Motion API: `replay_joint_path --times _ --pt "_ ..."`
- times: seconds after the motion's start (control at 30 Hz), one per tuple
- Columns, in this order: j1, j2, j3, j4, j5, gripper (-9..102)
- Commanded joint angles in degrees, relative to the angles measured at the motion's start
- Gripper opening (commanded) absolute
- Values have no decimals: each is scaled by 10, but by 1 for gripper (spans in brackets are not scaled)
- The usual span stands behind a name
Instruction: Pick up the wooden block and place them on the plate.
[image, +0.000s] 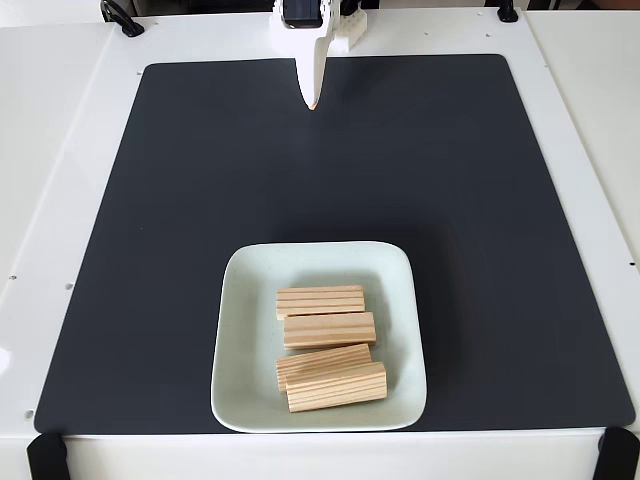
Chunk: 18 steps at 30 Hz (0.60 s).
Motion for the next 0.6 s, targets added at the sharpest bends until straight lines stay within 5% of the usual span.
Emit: replay_joint_path --times 0.0,0.57 --pt "0 4 -33 0 3 -1" --pt "33 2 -33 -4 -2 0"
